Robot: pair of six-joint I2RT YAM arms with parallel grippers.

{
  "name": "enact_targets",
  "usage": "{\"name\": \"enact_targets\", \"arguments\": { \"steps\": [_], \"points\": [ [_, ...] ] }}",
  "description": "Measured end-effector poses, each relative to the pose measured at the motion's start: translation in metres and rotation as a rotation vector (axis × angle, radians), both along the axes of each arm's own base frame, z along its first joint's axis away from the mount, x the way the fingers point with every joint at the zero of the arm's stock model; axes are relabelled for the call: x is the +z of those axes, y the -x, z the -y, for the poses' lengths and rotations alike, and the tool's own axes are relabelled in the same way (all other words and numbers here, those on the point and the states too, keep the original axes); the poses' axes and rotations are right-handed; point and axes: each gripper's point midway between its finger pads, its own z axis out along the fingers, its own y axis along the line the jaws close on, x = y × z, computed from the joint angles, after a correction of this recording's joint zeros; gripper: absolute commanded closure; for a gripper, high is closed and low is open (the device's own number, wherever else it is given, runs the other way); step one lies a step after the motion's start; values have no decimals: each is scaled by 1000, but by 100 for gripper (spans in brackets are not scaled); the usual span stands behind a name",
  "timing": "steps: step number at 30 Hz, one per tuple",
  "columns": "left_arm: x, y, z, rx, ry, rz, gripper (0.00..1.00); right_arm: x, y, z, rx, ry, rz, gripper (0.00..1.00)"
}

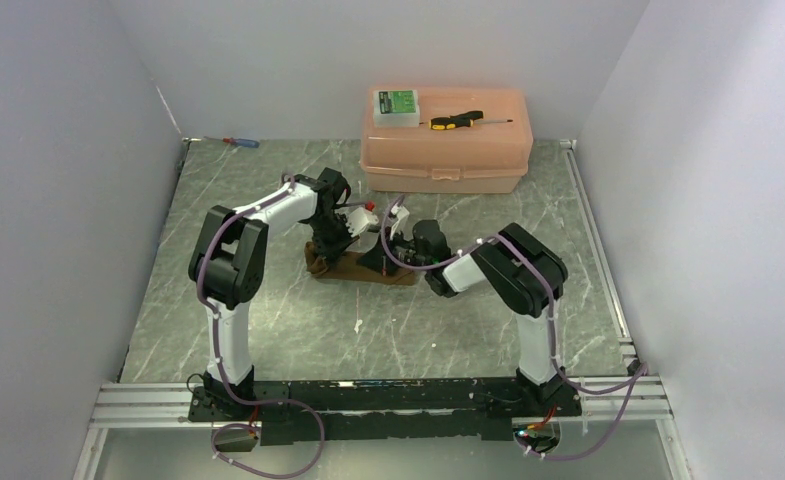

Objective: Fold the napkin into a case and place the utensils inside
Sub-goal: Fold the 2/3-rectangle-folded napkin at the center of the board, then fold the top corner of the smaller-rectangle-folded napkin into a folded napkin.

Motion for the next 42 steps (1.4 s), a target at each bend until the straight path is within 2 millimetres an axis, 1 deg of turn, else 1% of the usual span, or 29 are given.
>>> {"name": "enact_targets", "arguments": {
  "steps": [3,6,9,13,15,17,18,19,21,23,24,25,27,29,30,32,34,35,37,39,40,42],
  "points": [
    [0,0,0,9,2,2,97,-17,-6,0,-58,25,-8,100],
    [0,0,1,26,3,4,96,-27,-6,2,-103,36,-9,100],
    [1,-1,0,48,2,16,86,-31,-8,3,-150,44,4,100],
    [4,-6,0,76,5,45,69,-34,-11,6,-206,55,21,100],
    [7,-12,1,94,6,72,65,-34,-13,7,-230,58,30,100],
    [13,-16,0,112,10,92,64,-34,-14,7,-251,62,37,100],
    [17,-17,0,121,12,100,63,-34,-15,7,-261,64,40,100],
    [22,-18,-1,131,13,110,59,-34,-15,7,-267,67,43,100],
    [34,-22,-3,146,18,138,57,-34,-16,6,-280,70,50,100],
    [50,-24,-5,155,32,177,55,-34,-17,6,-287,72,52,100],
    [61,-25,-6,158,45,202,49,-34,-17,6,-290,72,53,100],
    [71,-25,-7,160,57,225,47,-34,-17,6,-293,73,53,100],
    [89,-18,-9,155,82,279,46,-34,-17,6,-293,74,54,100],
    [98,-4,-12,137,97,318,45,-34,-17,6,-293,75,56,100],
    [99,5,-14,119,100,332,45,-34,-17,6,-293,75,57,100],
    [93,23,-17,73,95,354,45,-34,-16,6,-293,75,58,100],
    [82,34,-19,34,72,371,45,-34,-16,6,-295,73,62,100],
    [76,35,-19,17,60,381,45,-35,-15,6,-295,73,66,100],
    [64,31,-20,-3,41,412,44,-34,-15,6,-294,72,71,100],
    [54,23,-22,-13,24,452,44,-34,-14,6,-292,72,76,100],
    [52,19,-22,-15,20,469,45,-34,-13,7,-291,71,77,100],
    [48,4,-24,-11,3,525,47,-34,-13,7,-290,69,82,100]
  ]
}}
